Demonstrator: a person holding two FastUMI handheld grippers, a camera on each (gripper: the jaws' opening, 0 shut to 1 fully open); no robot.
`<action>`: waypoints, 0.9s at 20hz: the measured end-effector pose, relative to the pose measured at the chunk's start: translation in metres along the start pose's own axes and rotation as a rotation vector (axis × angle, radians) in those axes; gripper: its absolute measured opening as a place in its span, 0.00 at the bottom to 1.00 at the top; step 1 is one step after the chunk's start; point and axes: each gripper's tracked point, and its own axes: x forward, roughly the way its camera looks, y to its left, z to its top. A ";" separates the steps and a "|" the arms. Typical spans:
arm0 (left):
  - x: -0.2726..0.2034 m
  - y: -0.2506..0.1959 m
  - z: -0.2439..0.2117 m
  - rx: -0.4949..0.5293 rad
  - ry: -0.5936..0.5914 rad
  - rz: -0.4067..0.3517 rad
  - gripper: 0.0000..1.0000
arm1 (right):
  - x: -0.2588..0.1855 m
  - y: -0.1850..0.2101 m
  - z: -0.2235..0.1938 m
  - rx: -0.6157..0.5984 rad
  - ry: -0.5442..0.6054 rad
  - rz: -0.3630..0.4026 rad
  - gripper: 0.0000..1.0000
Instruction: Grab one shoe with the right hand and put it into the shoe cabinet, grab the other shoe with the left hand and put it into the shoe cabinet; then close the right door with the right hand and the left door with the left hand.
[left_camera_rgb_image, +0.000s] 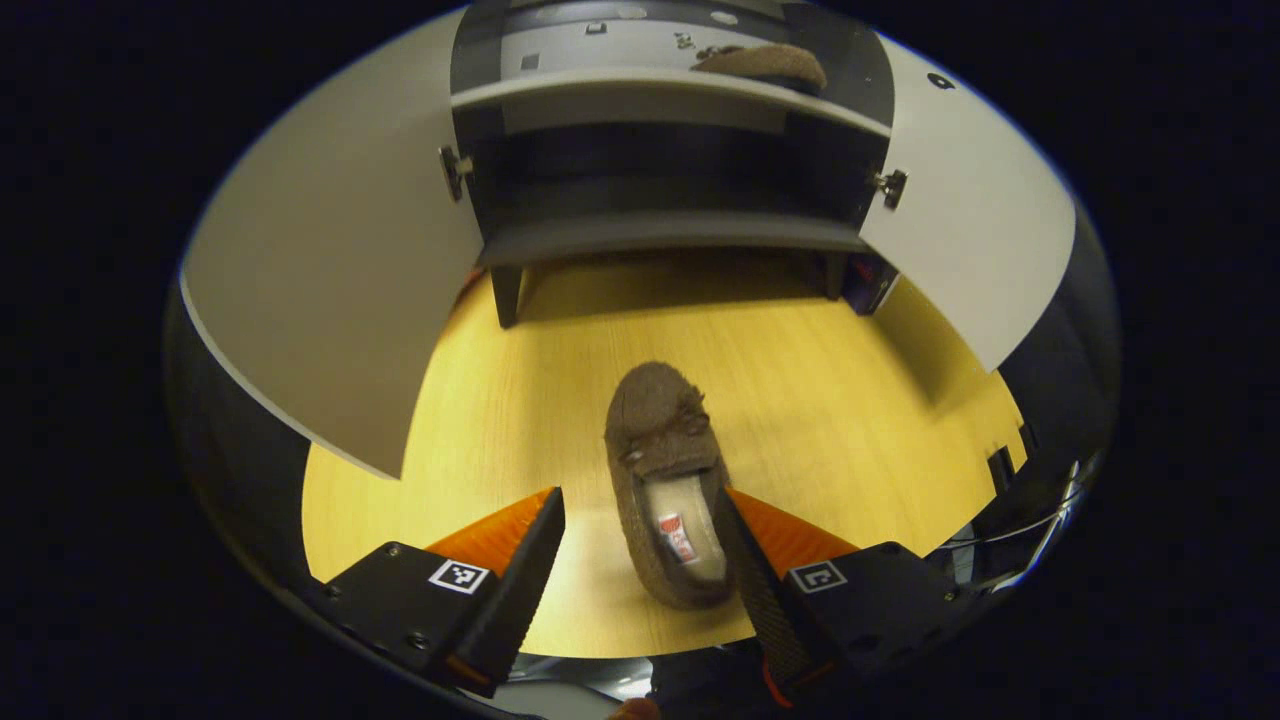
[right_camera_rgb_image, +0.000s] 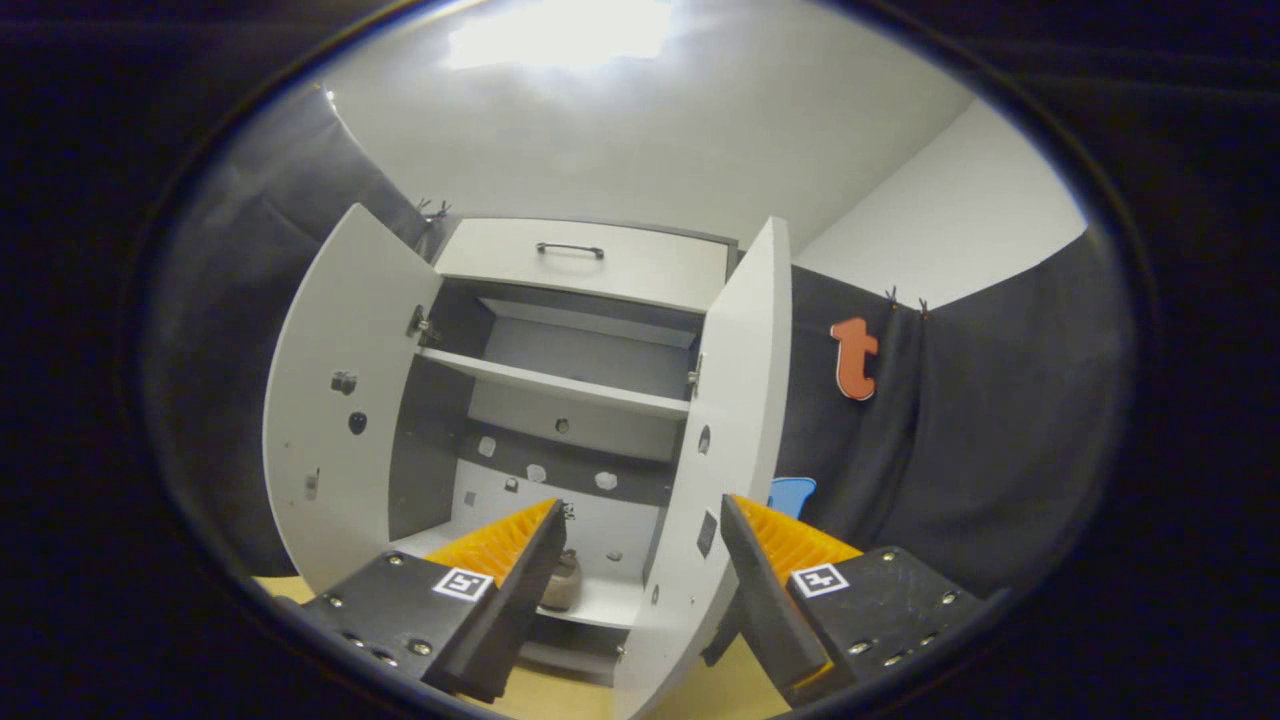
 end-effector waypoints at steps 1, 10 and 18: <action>0.008 0.002 -0.006 -0.021 0.018 0.001 0.92 | 0.000 -0.005 -0.001 -0.007 0.003 -0.013 0.93; 0.036 0.006 -0.038 -0.120 0.150 -0.032 0.86 | 0.007 -0.018 -0.009 -0.022 0.025 -0.042 0.93; 0.039 0.022 -0.053 -0.309 0.185 -0.092 0.80 | 0.015 -0.026 -0.008 -0.024 0.009 -0.054 0.92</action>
